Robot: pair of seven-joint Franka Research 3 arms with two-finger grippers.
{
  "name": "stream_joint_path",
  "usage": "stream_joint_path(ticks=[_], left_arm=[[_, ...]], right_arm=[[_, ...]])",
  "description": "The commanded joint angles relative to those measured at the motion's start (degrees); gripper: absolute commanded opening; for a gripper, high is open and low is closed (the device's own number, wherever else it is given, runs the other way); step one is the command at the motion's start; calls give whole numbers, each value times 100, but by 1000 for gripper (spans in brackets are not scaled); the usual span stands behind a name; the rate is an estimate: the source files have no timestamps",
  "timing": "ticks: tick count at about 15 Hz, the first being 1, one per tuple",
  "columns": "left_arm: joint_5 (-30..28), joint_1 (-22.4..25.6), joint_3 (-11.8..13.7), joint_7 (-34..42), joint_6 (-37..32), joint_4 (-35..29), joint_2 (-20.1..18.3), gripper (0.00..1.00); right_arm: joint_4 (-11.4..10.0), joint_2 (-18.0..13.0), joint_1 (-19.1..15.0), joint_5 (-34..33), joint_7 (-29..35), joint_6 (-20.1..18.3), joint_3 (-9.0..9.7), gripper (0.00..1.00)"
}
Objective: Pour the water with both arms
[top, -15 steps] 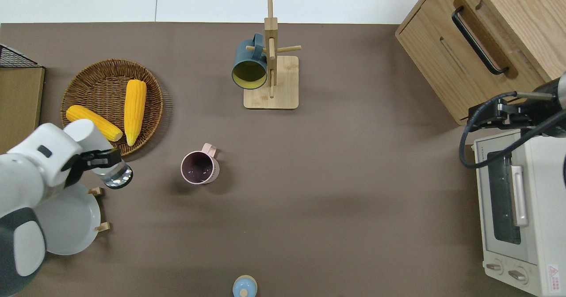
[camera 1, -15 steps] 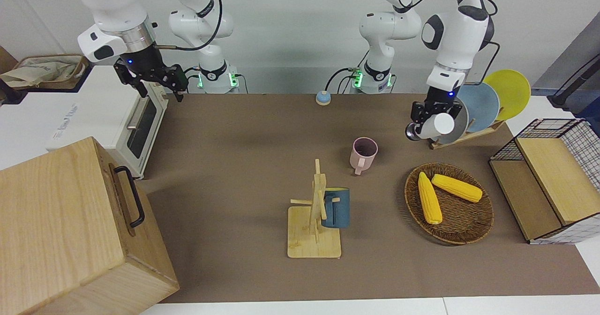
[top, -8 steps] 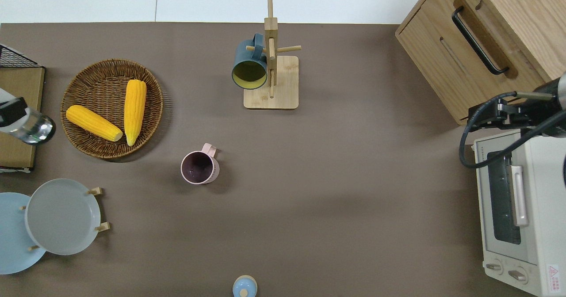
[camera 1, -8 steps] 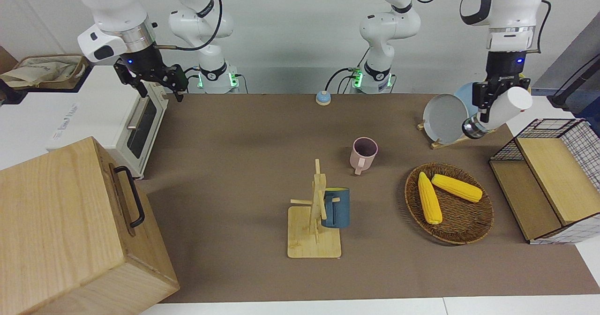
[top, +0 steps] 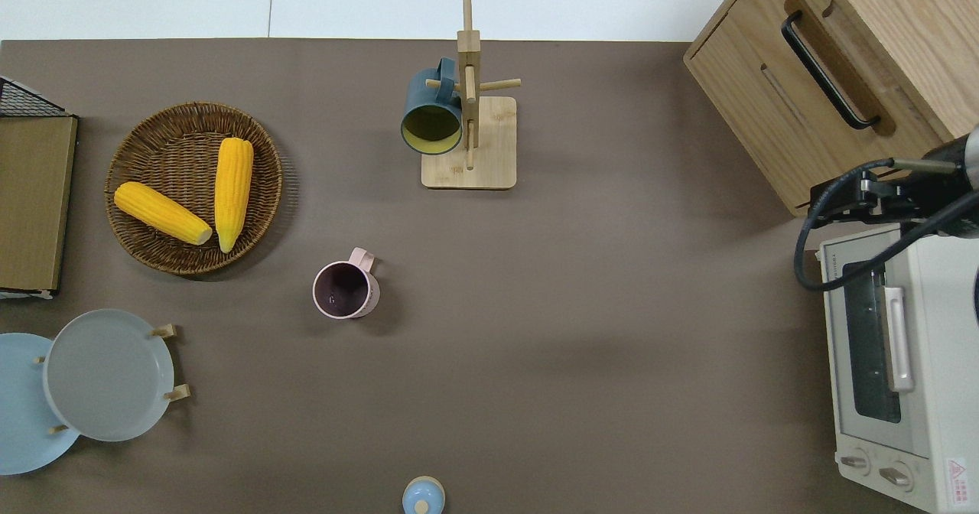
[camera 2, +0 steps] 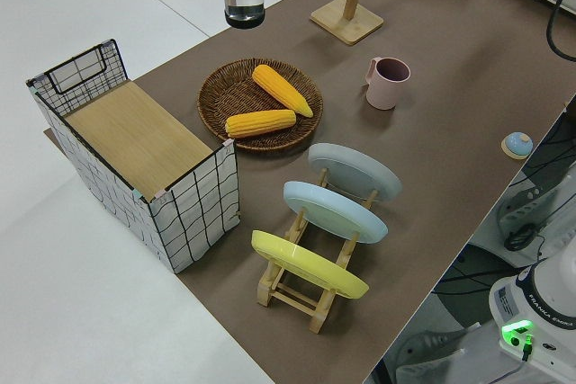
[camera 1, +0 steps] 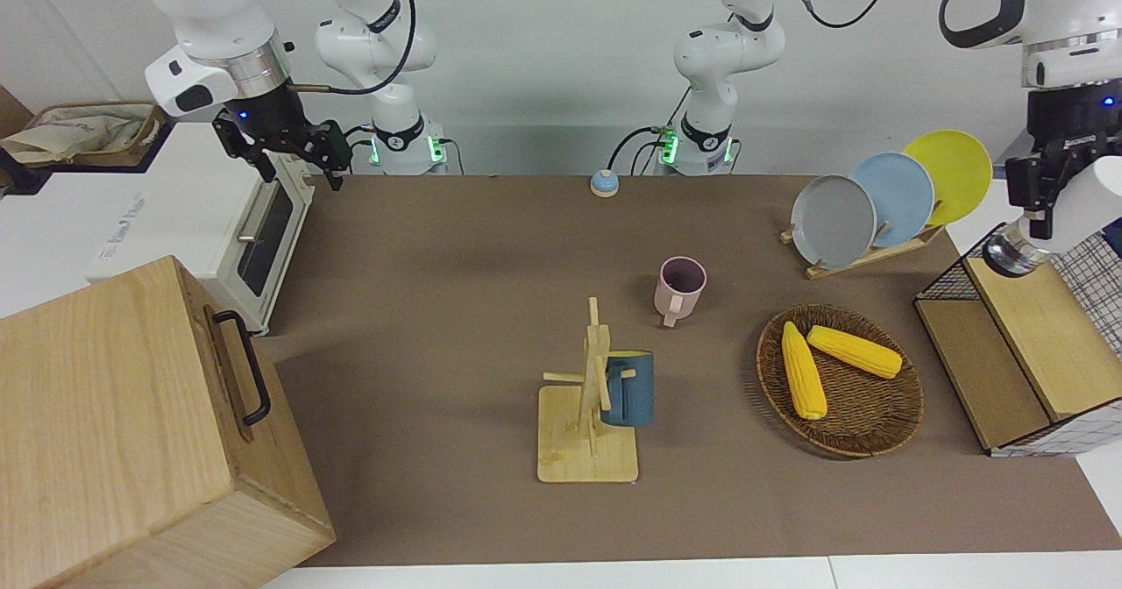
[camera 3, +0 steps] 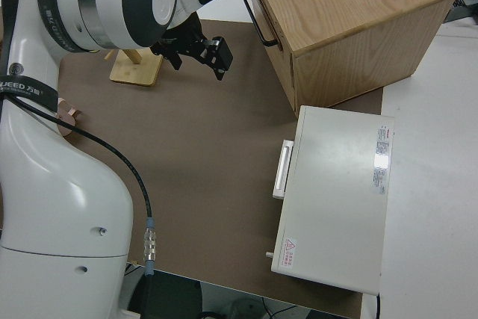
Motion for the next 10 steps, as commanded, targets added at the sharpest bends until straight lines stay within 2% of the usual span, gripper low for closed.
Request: stream_joint_path(ticks=[1,3,6,10], left_arm=[[-684,457,-39,1142,228,591,562,0],[-1273,668,-30,1871,396,696,791,0],[-2108,853,128,2847,493,924,1195,0],[-3146,1231,137,3841,493,1101,1573,0]], right_arm=[[-140,-120,-28,66,-72,38,5,985],[-140,-120,-28,57,-72,38,5,985],[-140,-120,-28,66,-72,38,5,985],[-140,-120,-28,66,-72,38,5,985]])
